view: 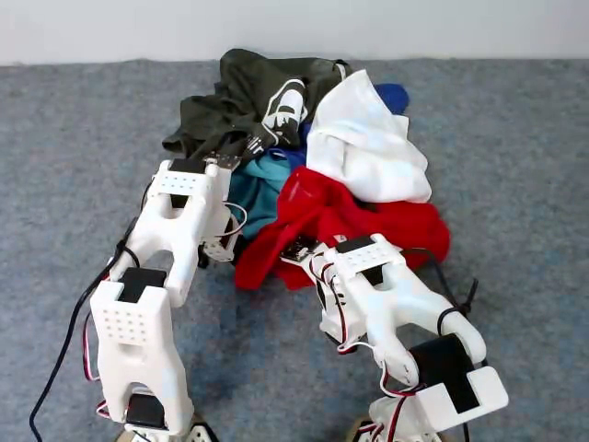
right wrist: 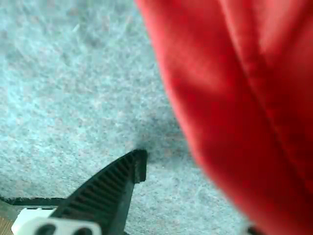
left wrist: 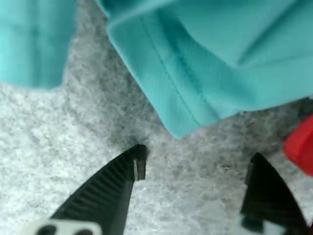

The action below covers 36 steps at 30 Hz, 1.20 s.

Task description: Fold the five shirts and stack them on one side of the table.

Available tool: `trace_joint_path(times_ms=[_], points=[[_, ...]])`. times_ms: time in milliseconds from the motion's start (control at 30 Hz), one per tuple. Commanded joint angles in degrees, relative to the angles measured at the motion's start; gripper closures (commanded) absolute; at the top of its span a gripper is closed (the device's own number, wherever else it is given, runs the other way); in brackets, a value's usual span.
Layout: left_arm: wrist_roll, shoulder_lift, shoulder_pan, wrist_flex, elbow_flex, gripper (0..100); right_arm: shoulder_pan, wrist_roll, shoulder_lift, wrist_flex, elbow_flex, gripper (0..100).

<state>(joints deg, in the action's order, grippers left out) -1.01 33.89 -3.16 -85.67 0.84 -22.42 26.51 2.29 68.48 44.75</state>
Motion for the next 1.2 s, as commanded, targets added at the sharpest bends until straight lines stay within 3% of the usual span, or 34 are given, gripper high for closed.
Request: trace_joint_path(times_ms=[0, 800, 933, 1067, 1167], points=[[-0.3, 1.2, -0.6, -0.1, -1.6, 67, -0.1, -0.2, 3.3, -0.6, 0.7, 64.0], [-0.3, 1.2, -1.0, -0.1, -1.5, 67, 1.0, -0.4, 3.0, -3.6, -2.4, 64.1], [-0.4, 1.1, -0.5, -3.1, 0.1, 67, 6.4, -0.4, 2.8, 7.4, -12.7, 64.1], [-2.0, 1.0, -0.4, -14.8, 11.9, 67, 16.4, -0.5, 2.8, 21.0, -30.2, 64.1], [-4.7, -1.2, 0.7, -15.0, 18.6, 67, 24.3, -0.5, 2.8, 30.8, -45.0, 64.1]])
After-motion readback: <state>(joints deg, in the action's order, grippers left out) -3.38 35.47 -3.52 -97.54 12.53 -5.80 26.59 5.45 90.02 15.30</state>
